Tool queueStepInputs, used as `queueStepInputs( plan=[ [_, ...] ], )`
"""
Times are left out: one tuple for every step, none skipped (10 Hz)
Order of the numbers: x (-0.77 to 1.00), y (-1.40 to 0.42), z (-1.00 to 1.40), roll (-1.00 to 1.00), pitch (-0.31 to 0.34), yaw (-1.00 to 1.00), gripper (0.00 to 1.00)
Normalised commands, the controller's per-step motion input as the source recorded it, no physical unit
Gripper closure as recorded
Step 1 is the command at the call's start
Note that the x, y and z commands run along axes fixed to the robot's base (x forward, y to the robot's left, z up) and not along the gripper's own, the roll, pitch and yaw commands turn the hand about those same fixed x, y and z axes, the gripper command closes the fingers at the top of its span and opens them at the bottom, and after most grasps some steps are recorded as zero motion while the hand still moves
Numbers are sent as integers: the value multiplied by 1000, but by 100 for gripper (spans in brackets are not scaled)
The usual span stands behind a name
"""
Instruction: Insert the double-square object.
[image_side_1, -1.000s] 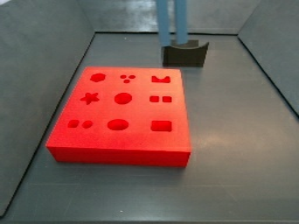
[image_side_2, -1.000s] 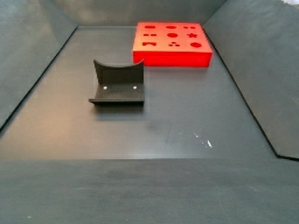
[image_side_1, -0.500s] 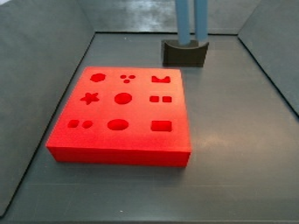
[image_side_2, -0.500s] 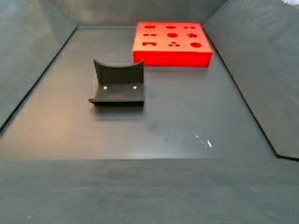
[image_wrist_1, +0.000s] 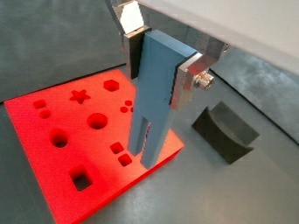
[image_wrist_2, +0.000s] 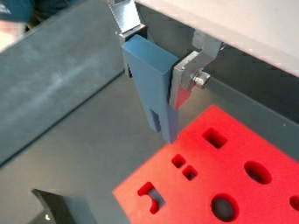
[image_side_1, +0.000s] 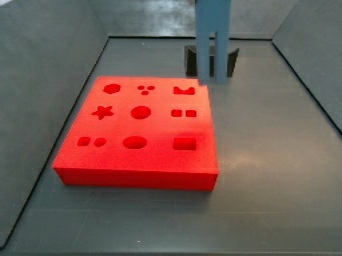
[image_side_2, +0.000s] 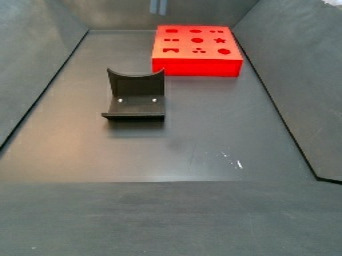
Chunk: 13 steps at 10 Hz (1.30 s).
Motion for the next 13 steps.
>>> queueStepInputs(
  plan=[
    [0,-89,-183,0,53,126,100],
    [0,0,-294,-6,17,0,100],
    [0,3,-680,0,250,-109,100],
    [3,6,-594,46,267,-200,100],
    [0,0,-351,77,149,-223,100],
    [0,0,0,4,0,0,100],
    [-189,123,-180,64,0,-166,100],
    [-503,180,-123,54,0,-497,100],
    [0,0,0,14,0,0,100],
    [0,0,-54,0,0,0,100],
    [0,-46,-143,0,0,0,100],
    [0,-26,-134,21,0,0,100],
    [0,0,-26,0,0,0,100]
  ],
)
